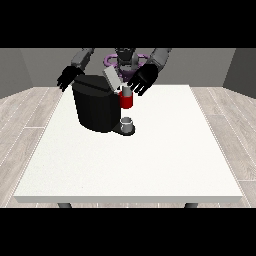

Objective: Insert the coffee pod into the coffee machine and close the lid

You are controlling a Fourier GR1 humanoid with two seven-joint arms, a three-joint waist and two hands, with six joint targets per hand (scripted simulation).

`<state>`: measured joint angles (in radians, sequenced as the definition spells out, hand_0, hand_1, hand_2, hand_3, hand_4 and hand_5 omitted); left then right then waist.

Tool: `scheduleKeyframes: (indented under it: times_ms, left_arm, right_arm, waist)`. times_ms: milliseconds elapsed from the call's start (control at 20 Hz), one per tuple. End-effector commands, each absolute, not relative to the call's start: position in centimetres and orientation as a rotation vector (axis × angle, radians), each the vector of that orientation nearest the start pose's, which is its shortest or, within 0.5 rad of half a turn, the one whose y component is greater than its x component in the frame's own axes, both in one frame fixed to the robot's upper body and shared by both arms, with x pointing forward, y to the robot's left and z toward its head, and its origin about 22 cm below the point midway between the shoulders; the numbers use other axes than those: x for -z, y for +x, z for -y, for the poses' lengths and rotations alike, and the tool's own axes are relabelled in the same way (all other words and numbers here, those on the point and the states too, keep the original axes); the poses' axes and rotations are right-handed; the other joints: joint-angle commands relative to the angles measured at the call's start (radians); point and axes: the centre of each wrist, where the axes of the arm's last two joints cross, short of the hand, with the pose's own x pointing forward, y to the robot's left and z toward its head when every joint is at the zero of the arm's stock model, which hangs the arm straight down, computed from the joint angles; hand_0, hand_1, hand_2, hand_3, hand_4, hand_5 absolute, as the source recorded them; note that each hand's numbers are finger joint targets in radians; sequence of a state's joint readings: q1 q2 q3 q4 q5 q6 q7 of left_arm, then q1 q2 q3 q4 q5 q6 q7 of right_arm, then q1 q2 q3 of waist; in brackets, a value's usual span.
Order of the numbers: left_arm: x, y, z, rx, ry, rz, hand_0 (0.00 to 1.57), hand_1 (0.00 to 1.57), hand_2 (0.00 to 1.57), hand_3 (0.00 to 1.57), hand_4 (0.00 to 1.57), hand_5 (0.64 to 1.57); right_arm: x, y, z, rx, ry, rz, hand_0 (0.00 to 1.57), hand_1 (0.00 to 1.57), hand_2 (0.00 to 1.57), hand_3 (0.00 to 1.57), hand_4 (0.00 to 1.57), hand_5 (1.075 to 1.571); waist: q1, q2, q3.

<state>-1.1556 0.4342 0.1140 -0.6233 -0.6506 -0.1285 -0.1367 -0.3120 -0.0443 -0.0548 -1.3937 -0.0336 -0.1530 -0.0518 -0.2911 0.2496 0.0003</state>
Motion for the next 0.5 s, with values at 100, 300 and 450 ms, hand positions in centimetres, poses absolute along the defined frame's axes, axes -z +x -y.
scheduleKeyframes:
  times_ms: [100, 300, 450]
  left_arm:
    - [-23.0, 46.3, -25.7, 0.894, 0.695, 1.670, 1.18, 1.18, 1.25, 1.19, 0.49, 1.571]
    - [-21.9, 46.5, -23.6, 0.895, 0.711, 1.690, 1.24, 1.24, 1.28, 1.20, 0.49, 1.571]
    - [-22.7, 46.4, -25.5, 0.869, 0.707, 1.679, 1.22, 1.22, 1.27, 1.17, 0.48, 1.571]
  right_arm:
    - [-3.6, 31.5, 21.7, 0.099, -0.089, 1.723, 0.00, 0.00, 0.00, 0.00, 0.46, 1.571]
    - [-4.0, 32.2, 21.4, 0.088, -0.076, 1.743, 0.00, 0.00, 0.00, 0.00, 0.44, 1.571]
    - [-4.2, 31.9, 23.3, 0.064, -0.064, 1.737, 0.00, 0.00, 0.00, 0.00, 0.45, 1.571]
  waist:
    - [0.014, -0.003, 0.0000]
    - [0.019, 0.035, 0.0000]
    - [-0.008, 0.033, 0.0000]
